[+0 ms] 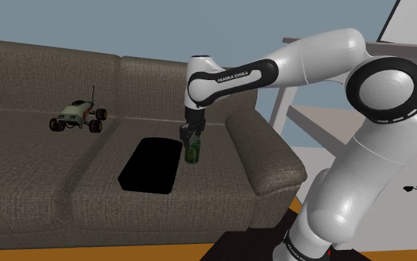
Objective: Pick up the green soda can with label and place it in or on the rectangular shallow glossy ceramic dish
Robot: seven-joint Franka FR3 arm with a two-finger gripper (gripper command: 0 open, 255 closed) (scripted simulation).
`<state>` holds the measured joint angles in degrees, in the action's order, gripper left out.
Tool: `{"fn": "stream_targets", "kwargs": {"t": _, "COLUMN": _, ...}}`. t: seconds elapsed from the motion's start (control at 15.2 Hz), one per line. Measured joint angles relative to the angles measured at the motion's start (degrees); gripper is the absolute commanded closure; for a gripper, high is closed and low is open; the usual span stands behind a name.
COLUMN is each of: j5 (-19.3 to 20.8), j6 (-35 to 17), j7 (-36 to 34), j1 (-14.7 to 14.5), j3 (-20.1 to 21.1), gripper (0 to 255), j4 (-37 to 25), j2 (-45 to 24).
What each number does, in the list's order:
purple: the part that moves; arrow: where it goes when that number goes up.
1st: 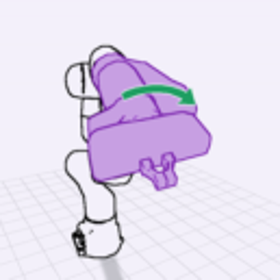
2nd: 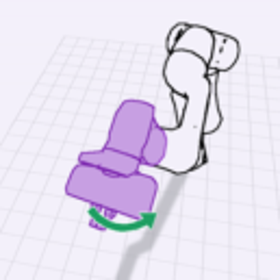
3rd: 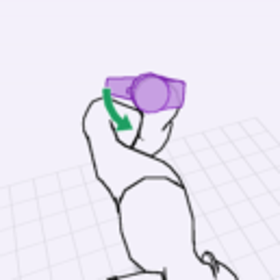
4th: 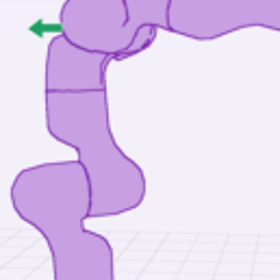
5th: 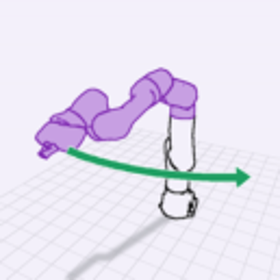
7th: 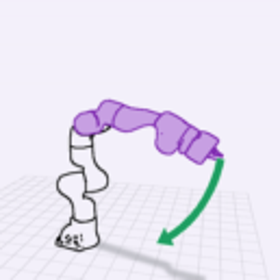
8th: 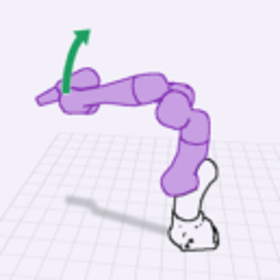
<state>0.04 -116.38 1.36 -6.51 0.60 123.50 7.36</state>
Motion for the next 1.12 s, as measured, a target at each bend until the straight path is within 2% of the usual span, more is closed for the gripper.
{"fn": "stream_targets", "kwargs": {"t": 1.12, "j5": -0.01, "j6": 12.84, "j7": 0.12, "j1": 0.05, "j3": -0.07, "gripper": 255, "j4": -10.61, "j2": 2.22}}
